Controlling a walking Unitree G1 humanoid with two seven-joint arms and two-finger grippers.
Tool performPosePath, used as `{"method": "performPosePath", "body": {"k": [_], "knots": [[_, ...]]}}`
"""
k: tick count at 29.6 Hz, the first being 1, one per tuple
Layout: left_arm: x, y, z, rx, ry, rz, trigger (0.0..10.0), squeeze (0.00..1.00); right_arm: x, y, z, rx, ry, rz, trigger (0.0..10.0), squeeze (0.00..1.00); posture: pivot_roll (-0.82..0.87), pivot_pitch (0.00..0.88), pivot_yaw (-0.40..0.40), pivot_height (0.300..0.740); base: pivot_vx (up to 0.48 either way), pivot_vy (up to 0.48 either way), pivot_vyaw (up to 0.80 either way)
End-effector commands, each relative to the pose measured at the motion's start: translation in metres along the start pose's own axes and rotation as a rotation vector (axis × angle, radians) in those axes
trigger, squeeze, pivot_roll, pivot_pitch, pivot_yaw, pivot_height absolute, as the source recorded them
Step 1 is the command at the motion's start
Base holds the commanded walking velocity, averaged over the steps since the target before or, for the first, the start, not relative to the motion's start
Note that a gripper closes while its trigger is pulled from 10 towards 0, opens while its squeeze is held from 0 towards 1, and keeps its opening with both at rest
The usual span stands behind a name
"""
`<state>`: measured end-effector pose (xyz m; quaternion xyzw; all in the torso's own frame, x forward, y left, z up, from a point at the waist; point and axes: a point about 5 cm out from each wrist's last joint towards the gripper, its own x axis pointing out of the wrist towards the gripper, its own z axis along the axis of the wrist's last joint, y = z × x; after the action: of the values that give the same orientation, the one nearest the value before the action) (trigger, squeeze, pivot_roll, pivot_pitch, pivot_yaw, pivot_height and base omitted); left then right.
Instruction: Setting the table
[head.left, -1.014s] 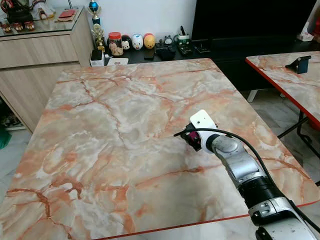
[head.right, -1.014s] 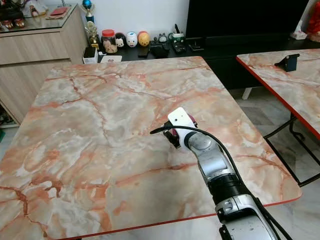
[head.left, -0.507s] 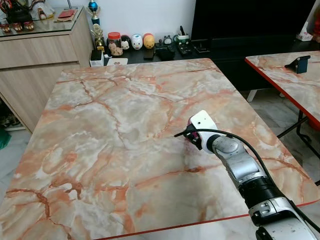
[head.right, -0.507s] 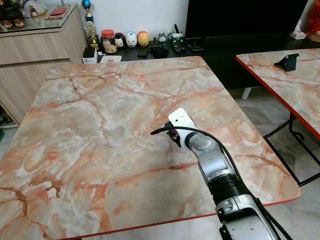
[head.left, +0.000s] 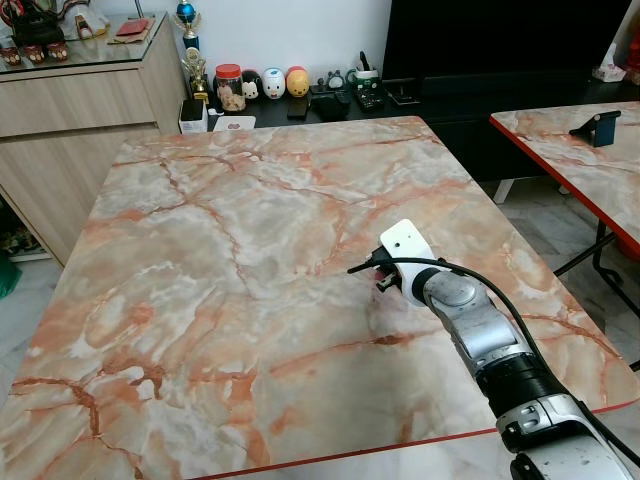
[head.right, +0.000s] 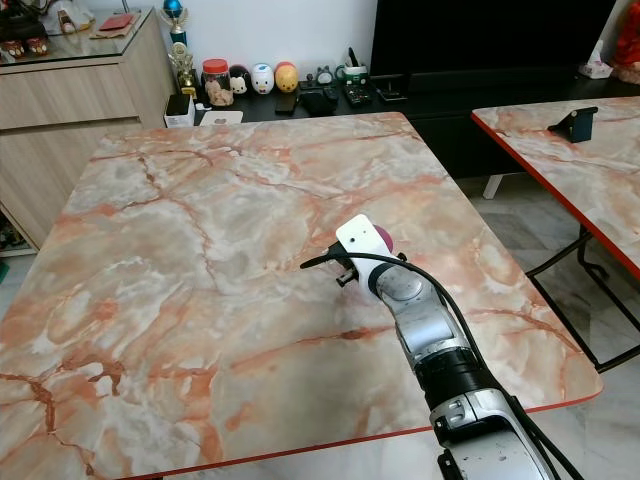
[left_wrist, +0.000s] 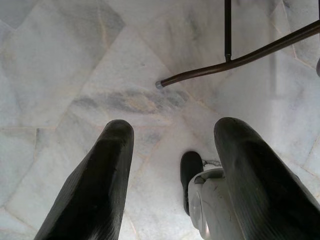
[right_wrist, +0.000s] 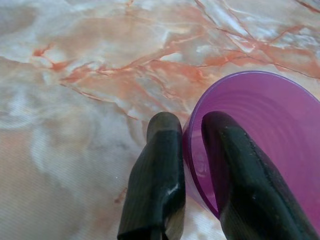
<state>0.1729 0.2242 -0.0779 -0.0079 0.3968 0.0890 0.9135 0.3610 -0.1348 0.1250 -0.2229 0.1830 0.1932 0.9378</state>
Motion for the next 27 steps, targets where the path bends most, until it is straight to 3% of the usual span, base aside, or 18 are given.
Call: {"method": "performPosePath", "body": {"k": [1,7,12,13,14,15,20,27], "knots": [[-0.001,0.002,-0.001,0.003,-0.003,0.009,10.0,0.0,0.001,-0.002,0.005,0.006,-0.018,-0.007,0.0,0.0,-0.1,0.0,0.004,0.719,0.0,0.0,0.0],[-0.001,0.003,0.0,0.004,-0.005,0.01,10.0,0.0,0.0,-0.003,0.01,0.015,-0.053,-0.021,0.0,0.0,-0.1,0.0,0.006,0.719,0.0,0.0,0.0],[-0.001,0.003,-0.001,0.006,-0.004,0.007,10.0,0.0,-0.002,-0.001,0.024,0.081,-0.18,-0.057,0.0,0.0,-0.1,0.0,0.004,0.719,0.0,0.0,0.0],[-0.001,0.002,-0.002,0.007,-0.001,0.006,10.0,0.0,-0.006,0.002,0.029,0.117,-0.25,-0.062,0.0,0.0,-0.1,0.0,0.003,0.719,0.0,0.0,0.0],[-0.001,0.002,-0.003,0.007,0.002,0.006,10.0,0.0,-0.009,0.005,0.03,0.128,-0.277,-0.064,1.4,0.0,-0.1,0.0,0.003,0.719,0.0,0.0,0.0],[-0.002,0.003,-0.005,0.009,0.011,0.006,10.0,0.0,-0.013,0.011,0.029,0.132,-0.321,-0.063,10.0,0.0,-0.1,0.0,0.002,0.719,0.0,0.0,0.0],[-0.004,0.006,-0.013,0.018,0.048,0.016,10.0,0.0,-0.03,0.025,0.027,0.176,-0.466,-0.092,10.0,0.0,-0.11,0.0,0.006,0.719,0.0,0.0,0.0],[-0.009,0.013,-0.025,0.006,0.092,0.043,10.0,0.0,-0.044,0.018,0.028,0.227,-0.577,-0.206,10.0,0.0,-0.11,0.0,0.015,0.719,0.0,0.0,0.0]]}}
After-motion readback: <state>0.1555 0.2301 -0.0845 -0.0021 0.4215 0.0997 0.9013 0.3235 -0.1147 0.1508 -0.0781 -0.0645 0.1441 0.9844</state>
